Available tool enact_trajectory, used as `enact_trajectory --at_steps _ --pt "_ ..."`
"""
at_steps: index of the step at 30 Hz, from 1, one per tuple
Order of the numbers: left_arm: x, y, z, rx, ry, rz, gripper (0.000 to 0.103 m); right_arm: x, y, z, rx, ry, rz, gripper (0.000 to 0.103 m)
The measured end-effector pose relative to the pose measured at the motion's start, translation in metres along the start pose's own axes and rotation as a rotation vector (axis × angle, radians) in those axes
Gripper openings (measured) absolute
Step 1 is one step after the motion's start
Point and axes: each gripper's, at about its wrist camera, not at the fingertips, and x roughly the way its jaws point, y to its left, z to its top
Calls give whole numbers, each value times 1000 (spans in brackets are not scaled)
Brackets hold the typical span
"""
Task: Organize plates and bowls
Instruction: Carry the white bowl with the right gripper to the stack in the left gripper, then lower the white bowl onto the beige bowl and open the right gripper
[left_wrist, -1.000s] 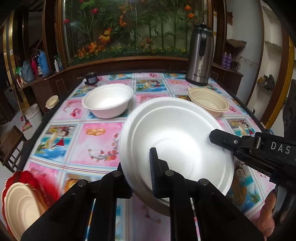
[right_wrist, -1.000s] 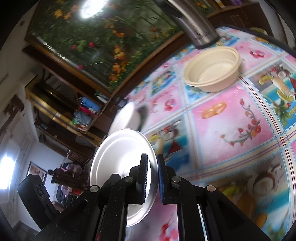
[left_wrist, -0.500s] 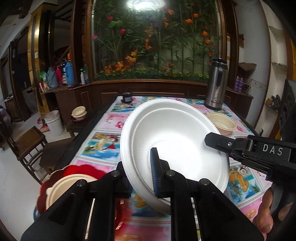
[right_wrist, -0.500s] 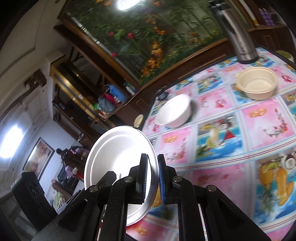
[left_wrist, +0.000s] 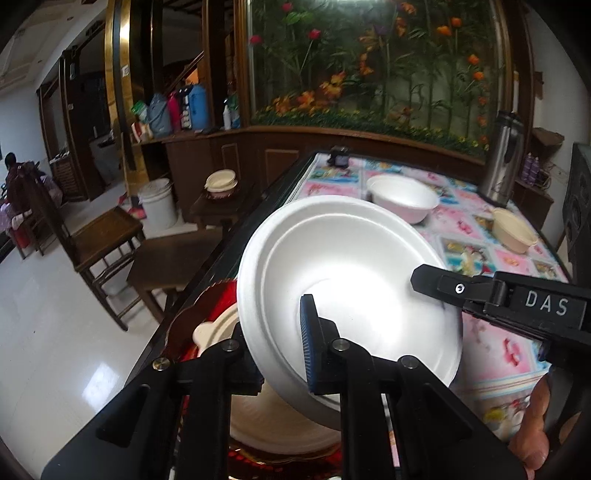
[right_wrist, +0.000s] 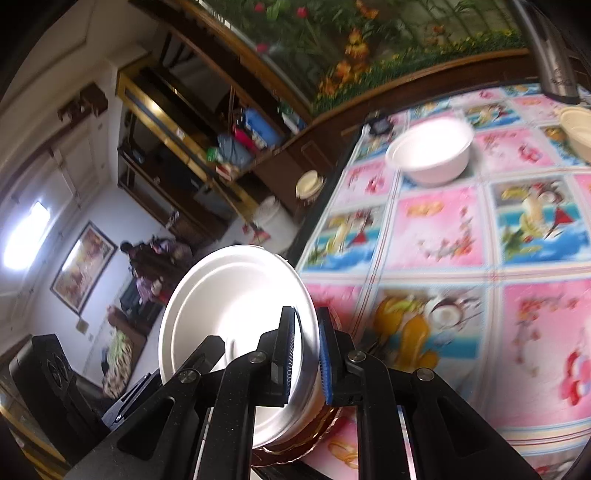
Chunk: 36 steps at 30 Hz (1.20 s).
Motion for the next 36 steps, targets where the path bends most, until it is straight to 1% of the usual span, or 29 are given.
enact_trajectory --at_steps 3,5,10,12,13,14,15,16,17,18,19,20,22,24,26,29,31,33,35,36 --pt "7 12 -12 -15 35 15 14 18 7 -10 -19 40 -11 13" --pt "10 14 -16 -15 53 25 14 25 11 -17 -35 60 -16 13" --pt "18 20 -23 -22 89 45 14 44 17 -31 -74 102 -55 14" --pt "20 20 -25 -14 100 62 14 50 20 -36 -105 110 -83 14" --pt "21 19 -26 -7 106 75 16 51 21 -38 -114 111 -92 15" --pt "22 19 -26 0 110 91 21 53 23 -40 -130 113 -103 15" --pt "23 20 -28 3 110 103 23 53 24 -42 -144 114 -106 15" --pt "21 20 -28 6 104 112 31 52 24 -42 -152 112 -106 18" --pt "20 20 -29 10 97 128 48 49 25 -42 -165 100 -103 19" --pt "17 20 -29 15 84 153 57 46 25 -41 -170 93 -90 23" --pt "12 19 -29 21 57 185 71 42 26 -39 -179 82 -90 34" --pt "9 19 -28 25 33 208 76 38 26 -37 -188 66 -94 42" --pt "0 21 -25 23 -13 237 77 31 23 -33 -191 40 -85 42" --pt "-9 22 -21 7 -44 230 80 19 15 -26 -172 6 -52 43" --pt "-16 21 -14 -1 -75 217 81 5 1 -17 -139 -46 -53 49" --pt "-26 12 -3 11 -119 199 83 -10 -23 -3 -93 -103 -87 52" --pt "-31 4 4 23 -139 185 83 -20 -45 8 -53 -139 -120 52" --pt "-36 -6 11 40 -155 171 83 -30 -71 20 -16 -176 -163 54" --pt "-39 -17 20 56 -167 154 84 -39 -92 31 3 -203 -204 62" --pt "-41 -24 24 61 -173 144 85 -43 -102 36 8 -214 -220 63"
